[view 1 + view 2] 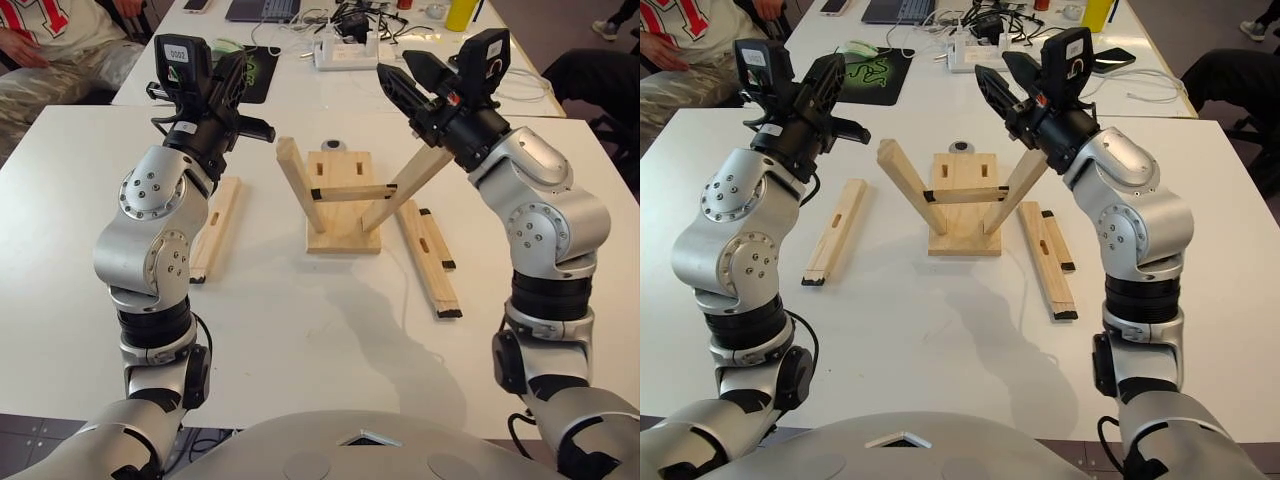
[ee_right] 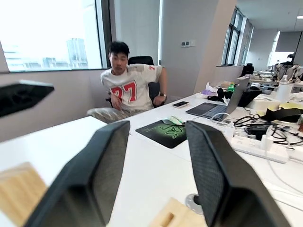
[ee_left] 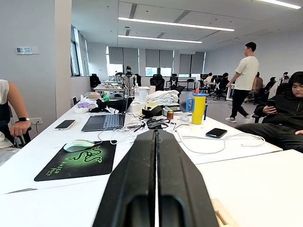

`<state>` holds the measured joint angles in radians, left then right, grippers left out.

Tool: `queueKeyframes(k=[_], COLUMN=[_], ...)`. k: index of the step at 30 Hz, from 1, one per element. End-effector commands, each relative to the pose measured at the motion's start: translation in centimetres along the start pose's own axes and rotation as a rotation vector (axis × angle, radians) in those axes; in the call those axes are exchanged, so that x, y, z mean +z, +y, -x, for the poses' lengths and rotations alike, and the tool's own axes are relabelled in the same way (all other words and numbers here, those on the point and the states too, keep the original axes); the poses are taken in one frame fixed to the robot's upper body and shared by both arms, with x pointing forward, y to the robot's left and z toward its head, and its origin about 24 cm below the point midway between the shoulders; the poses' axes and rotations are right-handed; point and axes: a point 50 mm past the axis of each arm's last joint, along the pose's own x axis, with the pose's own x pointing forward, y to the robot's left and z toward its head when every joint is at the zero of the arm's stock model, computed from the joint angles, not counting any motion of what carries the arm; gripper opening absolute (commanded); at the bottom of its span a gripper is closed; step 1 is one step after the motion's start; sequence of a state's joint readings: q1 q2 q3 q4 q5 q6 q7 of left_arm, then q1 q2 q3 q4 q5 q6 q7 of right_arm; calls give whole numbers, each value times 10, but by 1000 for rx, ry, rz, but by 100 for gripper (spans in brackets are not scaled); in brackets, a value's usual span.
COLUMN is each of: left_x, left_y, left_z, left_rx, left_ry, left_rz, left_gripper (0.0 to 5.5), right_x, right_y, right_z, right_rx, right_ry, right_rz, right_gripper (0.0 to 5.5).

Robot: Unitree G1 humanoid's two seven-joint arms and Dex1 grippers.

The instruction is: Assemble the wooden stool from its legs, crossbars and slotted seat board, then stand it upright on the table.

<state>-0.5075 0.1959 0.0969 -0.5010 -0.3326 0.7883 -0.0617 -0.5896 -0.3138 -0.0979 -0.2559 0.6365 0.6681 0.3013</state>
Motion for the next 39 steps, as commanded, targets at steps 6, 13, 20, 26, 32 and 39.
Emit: queueKeyframes(k=[6, 13, 20, 26, 32, 39], left_x=[-16, -58, -83, -98, -97, -95], left_y=[26, 49, 44, 49, 55, 48], left_z=[8, 35, 41, 27, 17, 18], left_rx=[113, 326, 321, 307, 452, 430], left_ry=[47, 116, 200, 224, 28, -211], left_rz=[52, 444, 368, 276, 766, 1293], left_gripper=[0, 0, 0, 0, 0, 0], right_x=[71, -13, -60, -62, -74, -74], right_y=[-31, -63, -55, -40, -33, -32], right_z=[0, 53, 68, 59, 60, 58], right_rx=[-132, -555, -691, -708, -809, -800], right_ry=[-363, -114, 59, -31, -149, -313], right_rz=[-382, -649, -365, -381, -758, -939], right_gripper=[219, 201, 97, 4, 2, 2])
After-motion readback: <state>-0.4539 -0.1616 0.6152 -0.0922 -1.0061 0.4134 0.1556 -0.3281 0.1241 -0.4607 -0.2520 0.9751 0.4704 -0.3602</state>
